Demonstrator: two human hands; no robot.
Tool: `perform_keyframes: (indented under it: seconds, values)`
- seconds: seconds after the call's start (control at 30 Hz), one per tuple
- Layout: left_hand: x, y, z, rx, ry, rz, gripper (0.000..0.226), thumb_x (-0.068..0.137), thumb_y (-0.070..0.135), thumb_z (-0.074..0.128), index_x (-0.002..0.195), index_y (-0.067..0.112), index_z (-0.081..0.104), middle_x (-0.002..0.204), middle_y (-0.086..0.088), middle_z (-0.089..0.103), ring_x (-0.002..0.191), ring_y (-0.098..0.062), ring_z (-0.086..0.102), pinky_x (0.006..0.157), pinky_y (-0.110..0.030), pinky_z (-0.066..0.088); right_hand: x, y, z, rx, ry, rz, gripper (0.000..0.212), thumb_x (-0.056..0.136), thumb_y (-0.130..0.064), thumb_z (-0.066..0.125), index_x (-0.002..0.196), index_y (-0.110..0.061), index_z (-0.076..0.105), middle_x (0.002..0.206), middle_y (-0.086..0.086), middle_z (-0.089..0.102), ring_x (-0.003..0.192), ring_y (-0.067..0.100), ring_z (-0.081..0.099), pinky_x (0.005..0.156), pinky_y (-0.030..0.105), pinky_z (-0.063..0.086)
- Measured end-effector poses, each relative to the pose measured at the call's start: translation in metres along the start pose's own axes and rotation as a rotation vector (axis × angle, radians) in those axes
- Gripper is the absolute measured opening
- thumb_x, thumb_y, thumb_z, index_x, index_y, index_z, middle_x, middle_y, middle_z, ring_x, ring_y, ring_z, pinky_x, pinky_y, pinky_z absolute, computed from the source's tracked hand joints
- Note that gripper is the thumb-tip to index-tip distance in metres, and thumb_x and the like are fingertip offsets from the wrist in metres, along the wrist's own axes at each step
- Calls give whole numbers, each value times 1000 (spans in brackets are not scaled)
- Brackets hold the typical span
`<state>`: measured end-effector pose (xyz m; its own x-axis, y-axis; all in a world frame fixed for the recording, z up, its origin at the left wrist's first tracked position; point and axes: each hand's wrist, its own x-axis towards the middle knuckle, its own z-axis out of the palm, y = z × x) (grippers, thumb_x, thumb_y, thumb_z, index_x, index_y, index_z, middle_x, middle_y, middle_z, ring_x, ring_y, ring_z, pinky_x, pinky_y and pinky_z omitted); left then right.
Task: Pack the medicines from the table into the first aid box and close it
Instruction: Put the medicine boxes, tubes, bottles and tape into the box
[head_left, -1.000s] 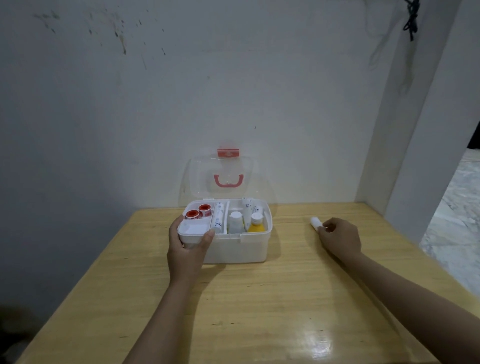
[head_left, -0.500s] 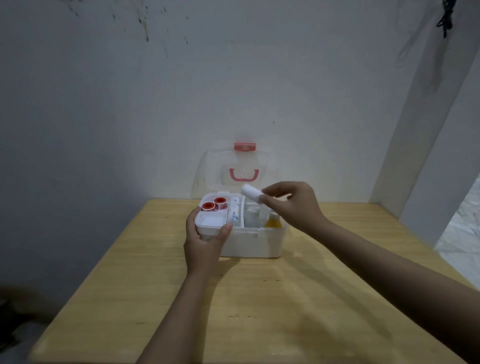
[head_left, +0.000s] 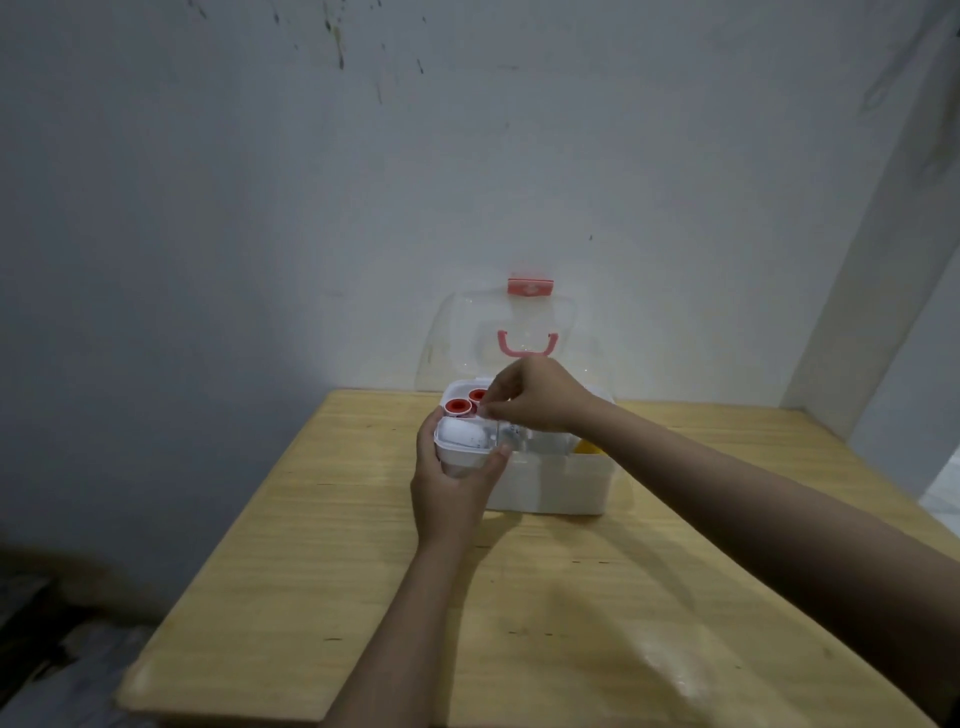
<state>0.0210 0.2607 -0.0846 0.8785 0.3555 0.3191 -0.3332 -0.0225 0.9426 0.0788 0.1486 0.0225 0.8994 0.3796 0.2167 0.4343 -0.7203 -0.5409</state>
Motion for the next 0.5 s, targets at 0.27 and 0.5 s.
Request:
perform_keyframes:
  seconds: [0.27,0.5]
  values:
    - [2,-6,0,19,25,-19,76,60,42,83,125,47,44,118,19,56,106,-4,57,78,-29,57,12,59,-37,79,646,336,43,83,-32,62,124,-20,56,131,13,50,123,32,44,98,42,40]
    - [3,-8,2,42,40,-6,74,61,39,83,123,48,43,116,22,55,106,-3,57,79,-30,57,20,94,-46,275,433,416,86,84,-34,66,149,-16,14,154,13,27,139,31,32,109,44,34]
